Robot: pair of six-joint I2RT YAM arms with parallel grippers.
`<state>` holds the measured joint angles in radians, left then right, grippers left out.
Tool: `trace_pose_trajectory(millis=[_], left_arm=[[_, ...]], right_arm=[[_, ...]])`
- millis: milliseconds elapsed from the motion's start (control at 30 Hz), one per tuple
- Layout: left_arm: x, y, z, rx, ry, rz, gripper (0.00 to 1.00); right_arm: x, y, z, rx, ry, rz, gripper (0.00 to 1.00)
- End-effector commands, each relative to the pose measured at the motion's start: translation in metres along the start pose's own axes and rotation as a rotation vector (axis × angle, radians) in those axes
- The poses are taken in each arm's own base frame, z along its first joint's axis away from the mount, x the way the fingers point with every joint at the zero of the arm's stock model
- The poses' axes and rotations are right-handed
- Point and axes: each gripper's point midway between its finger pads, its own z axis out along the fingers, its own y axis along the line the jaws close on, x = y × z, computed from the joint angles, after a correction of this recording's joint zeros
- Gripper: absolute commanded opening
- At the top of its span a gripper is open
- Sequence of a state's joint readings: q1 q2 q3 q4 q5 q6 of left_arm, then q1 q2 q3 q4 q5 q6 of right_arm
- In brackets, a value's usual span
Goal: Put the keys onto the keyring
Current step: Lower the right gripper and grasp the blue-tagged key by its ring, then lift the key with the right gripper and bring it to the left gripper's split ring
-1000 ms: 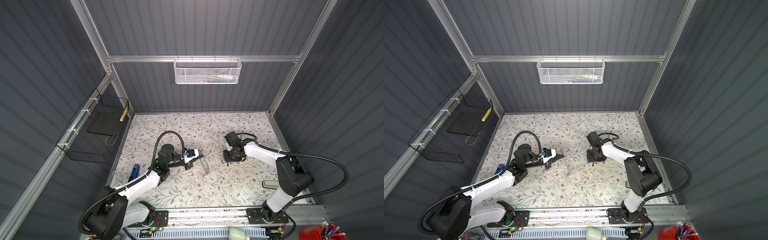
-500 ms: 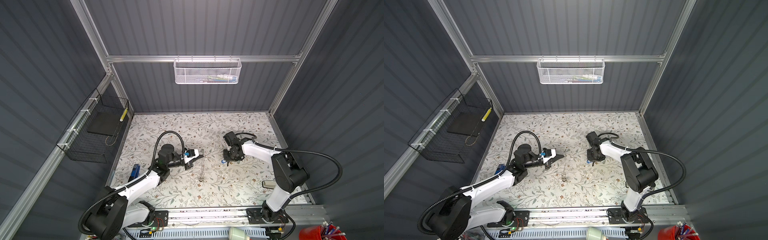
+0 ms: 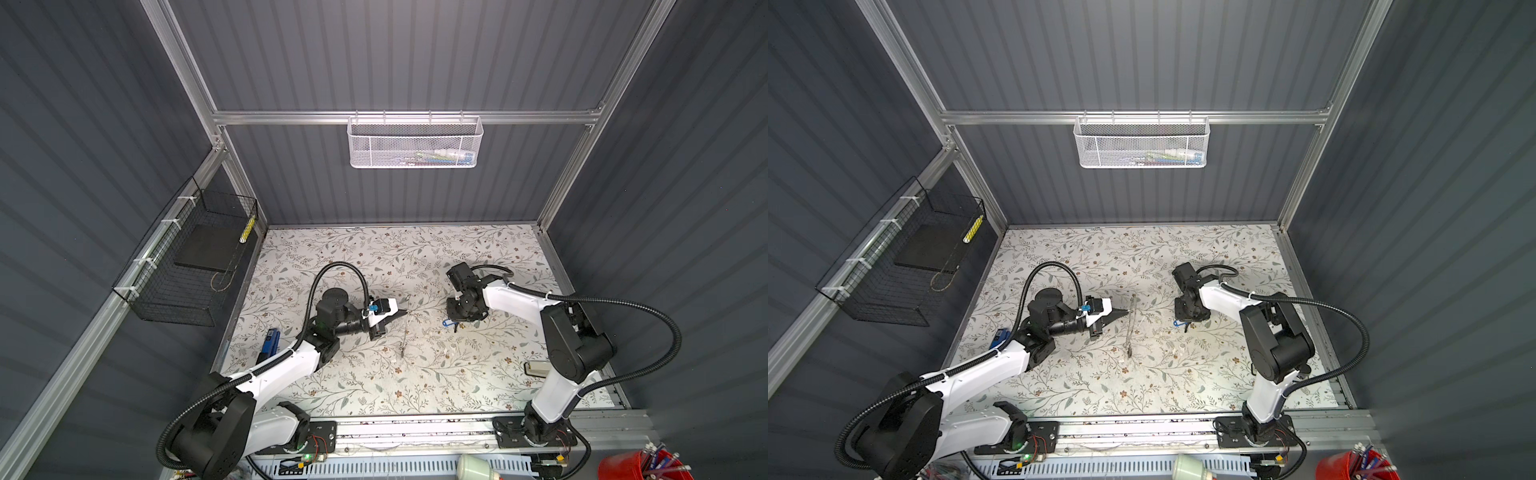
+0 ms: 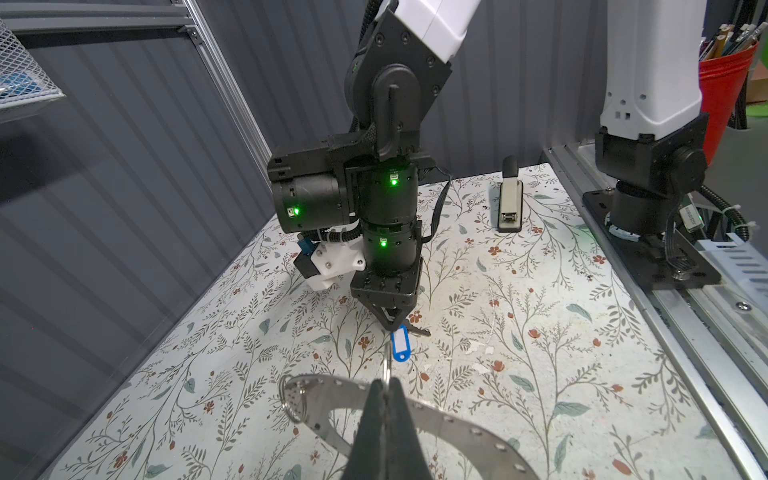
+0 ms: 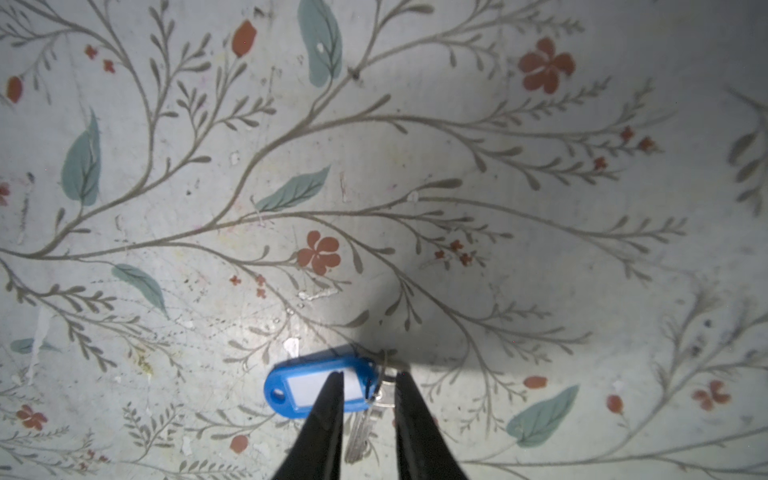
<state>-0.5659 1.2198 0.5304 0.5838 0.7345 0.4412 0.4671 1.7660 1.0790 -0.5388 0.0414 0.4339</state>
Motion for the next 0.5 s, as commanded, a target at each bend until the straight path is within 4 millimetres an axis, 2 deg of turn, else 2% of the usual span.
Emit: trace_pose_trajectory(millis=[0, 467], left_arm=[[-0.0094, 0.0028, 0.0008, 0.008, -0.027, 0.033, 0.00], [-0.0097, 0.0022, 0.0014, 0.015, -0.035, 0.026, 0.00]], right_arm=[[-0.0017, 0.0001, 0.0035, 0.006, 0.014, 0.001, 0.24], [-0.0025, -0.0008, -0.0022, 0.011, 0.008, -0.027, 0.09]])
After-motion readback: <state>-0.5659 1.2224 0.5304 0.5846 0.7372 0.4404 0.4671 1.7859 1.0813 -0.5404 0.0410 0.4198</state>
